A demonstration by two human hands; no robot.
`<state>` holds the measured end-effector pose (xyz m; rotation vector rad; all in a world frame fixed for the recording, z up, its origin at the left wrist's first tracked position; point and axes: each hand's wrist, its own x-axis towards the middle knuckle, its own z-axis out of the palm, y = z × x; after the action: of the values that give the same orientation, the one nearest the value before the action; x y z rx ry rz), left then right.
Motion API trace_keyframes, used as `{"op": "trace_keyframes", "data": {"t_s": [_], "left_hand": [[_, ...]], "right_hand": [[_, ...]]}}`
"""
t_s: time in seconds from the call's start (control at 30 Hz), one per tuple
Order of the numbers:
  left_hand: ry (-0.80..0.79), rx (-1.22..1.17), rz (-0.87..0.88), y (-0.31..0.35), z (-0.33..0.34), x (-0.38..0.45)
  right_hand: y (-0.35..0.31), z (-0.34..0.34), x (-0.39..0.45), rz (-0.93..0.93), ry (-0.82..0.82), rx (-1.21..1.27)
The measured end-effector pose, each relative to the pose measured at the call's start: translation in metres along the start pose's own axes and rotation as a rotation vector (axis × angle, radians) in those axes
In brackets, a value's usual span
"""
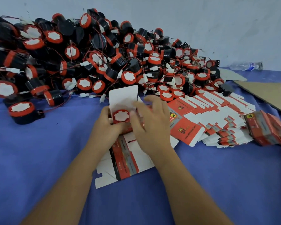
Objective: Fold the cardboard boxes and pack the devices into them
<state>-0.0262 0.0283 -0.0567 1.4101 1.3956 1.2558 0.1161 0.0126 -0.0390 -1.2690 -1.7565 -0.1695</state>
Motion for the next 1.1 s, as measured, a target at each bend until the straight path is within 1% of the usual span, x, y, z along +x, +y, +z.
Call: {"op": "trace_keyframes", "data": {"t_s": [0.03, 0.07, 0.1, 0.2, 0.3, 0.37, 0.4, 0.47, 0.5, 0.53, 0.67, 0.77, 0.8, 0.83, 0.93, 1.0, 1.07, 1.1], "left_hand": [[0.000, -0.051, -0.026, 0.001, -0.001, 0.001], [-0.011, -0.088, -0.042, 0.001, -0.002, 0.001], [-0.026, -0.124, -0.050, 0.003, -0.003, 0.001], [-0.038, -0.214, -0.051, 0.007, -0.004, 0.000], [-0.014, -0.084, 0.002, 0.005, -0.001, 0.001], [-0.021, -0.041, 0.042, 0.003, 0.001, 0.002], [-0.028, -0.032, 0.052, 0.001, 0.001, 0.002], [-0.036, -0.024, 0.061, -0.001, 0.002, 0.003], [-0.036, -0.015, 0.066, -0.001, 0.002, 0.003], [-0.032, 0.001, 0.068, -0.002, 0.002, 0.004], [-0.019, 0.035, 0.078, -0.002, 0.004, 0.003], [-0.039, 0.031, 0.105, -0.002, 0.003, 0.003], [-0.041, 0.041, 0.114, -0.003, 0.004, 0.003], [-0.035, 0.046, 0.116, -0.003, 0.004, 0.002], [-0.015, 0.030, 0.151, -0.005, 0.004, 0.002], [-0.043, 0.001, 0.196, -0.003, 0.006, 0.003], [-0.031, 0.033, 0.261, -0.009, 0.010, 0.007], [-0.017, 0.052, 0.247, -0.009, 0.012, 0.008]], "right_hand": [[0.000, -0.001, 0.001, 0.052, 0.069, 0.094], [0.001, -0.002, 0.001, 0.134, 0.087, 0.194], [0.001, -0.003, 0.002, 0.239, 0.069, 0.295], [0.001, -0.006, 0.007, 0.595, -0.055, 0.586], [0.006, -0.001, 0.018, 0.929, -0.202, 0.914], [0.007, 0.001, 0.026, 1.044, -0.217, 1.147], [0.006, 0.000, 0.028, 1.064, -0.179, 1.245], [0.008, -0.004, 0.031, 1.022, -0.029, 1.404], [0.009, -0.008, 0.031, 0.958, 0.034, 1.411], [0.010, -0.012, 0.031, 0.886, 0.072, 1.336], [0.004, -0.020, 0.031, 0.546, 0.116, 0.814], [-0.002, -0.013, 0.026, 0.249, 0.110, 0.347], [-0.002, -0.011, 0.025, 0.205, 0.124, 0.242], [-0.003, -0.011, 0.024, 0.174, 0.121, 0.197], [-0.011, -0.006, 0.018, 0.001, 0.062, 0.242], [-0.019, -0.001, 0.012, -0.092, 0.039, 0.275], [-0.025, 0.000, 0.009, -0.103, 0.011, 0.339], [-0.026, -0.001, 0.009, -0.090, -0.011, 0.381]]}}
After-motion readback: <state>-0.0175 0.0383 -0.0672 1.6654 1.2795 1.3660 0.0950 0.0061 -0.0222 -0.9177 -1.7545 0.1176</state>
